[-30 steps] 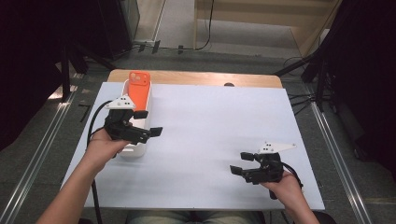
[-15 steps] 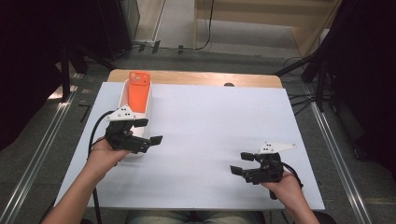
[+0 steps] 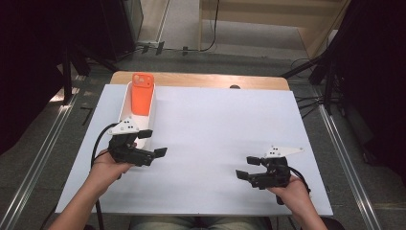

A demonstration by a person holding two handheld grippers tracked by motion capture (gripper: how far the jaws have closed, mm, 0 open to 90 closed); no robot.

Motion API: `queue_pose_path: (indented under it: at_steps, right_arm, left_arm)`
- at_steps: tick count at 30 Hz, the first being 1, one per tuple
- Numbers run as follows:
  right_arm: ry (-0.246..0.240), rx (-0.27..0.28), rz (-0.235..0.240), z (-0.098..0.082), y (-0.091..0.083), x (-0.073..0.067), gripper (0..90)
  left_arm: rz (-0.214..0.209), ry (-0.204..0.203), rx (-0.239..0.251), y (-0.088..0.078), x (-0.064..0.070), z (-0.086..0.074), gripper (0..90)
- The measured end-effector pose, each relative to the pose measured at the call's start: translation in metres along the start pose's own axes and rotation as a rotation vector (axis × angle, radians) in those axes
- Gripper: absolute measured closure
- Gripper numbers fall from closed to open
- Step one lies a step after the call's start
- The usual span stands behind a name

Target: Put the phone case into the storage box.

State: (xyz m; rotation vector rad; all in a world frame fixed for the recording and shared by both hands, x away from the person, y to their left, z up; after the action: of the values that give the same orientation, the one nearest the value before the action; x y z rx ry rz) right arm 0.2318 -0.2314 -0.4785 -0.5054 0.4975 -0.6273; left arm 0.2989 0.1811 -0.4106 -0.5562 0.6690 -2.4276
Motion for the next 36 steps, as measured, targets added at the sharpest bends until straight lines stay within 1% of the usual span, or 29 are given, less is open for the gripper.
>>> queue_pose_path:
  at_steps: [7, 11, 14, 15, 20, 26, 28, 31, 32, 33, 36]
  right_arm:
    - [0.003, -0.001, 0.0, 0.0, 0.0, 0.0, 23.2]
    - [0.001, -0.001, 0.001, 0.0, 0.0, 0.0, 23.1]
    - [0.004, -0.002, 0.001, 0.0, 0.0, 0.0, 23.1]
    - [0.005, -0.002, 0.0, 0.0, 0.0, 0.0, 23.2]
    - [0.008, 0.0, -0.003, 0.0, 0.0, 0.0, 23.1]
    - [0.006, 0.004, -0.002, 0.0, 0.0, 0.0, 23.1]
    - [0.005, 0.002, -0.003, 0.0, 0.0, 0.0, 23.1]
    - [0.005, 0.001, -0.003, 0.0, 0.0, 0.0, 23.1]
    - [0.001, 0.002, -0.003, 0.0, 0.0, 0.0, 23.1]
    - [0.004, 0.003, -0.002, 0.0, 0.0, 0.0, 23.1]
    - [0.006, 0.003, -0.003, 0.0, 0.0, 0.0, 23.1]
  left_arm:
    - [0.0, 0.02, -0.006, 0.001, 0.004, -0.01, 13.0]
    - [-0.001, 0.017, -0.001, 0.002, 0.006, -0.014, 13.0]
    - [-0.001, 0.021, -0.005, 0.002, 0.007, -0.019, 13.6]
    - [-0.007, 0.025, -0.007, 0.002, 0.007, -0.021, 13.9]
    - [-0.01, 0.017, 0.003, 0.0, 0.008, -0.026, 13.9]
    - [-0.003, 0.011, -0.008, -0.001, 0.008, -0.034, 13.9]
    - [-0.01, 0.001, -0.007, -0.001, 0.009, -0.037, 13.9]
    - [-0.009, 0.012, -0.025, 0.0, 0.009, -0.041, 13.9]
    - [-0.008, 0.009, -0.027, 0.0, 0.01, -0.042, 13.9]
    - [-0.005, 0.017, -0.035, 0.0, 0.01, -0.043, 13.9]
    - [-0.013, 0.013, -0.034, 0.0, 0.011, -0.045, 13.9]
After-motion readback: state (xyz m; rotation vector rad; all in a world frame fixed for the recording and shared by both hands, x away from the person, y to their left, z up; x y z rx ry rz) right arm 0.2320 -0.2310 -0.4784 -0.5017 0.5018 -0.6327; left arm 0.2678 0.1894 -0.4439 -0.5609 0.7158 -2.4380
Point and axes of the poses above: each handheld gripper's, and its own axes: y roughly forward along the jaws, z roughly out of its top, x roughly to its right, the point moved 1 cm from there along y, roughly forward along the jaws, and after that the axes turned 5 degrees about -y, right-handed, at the moved point
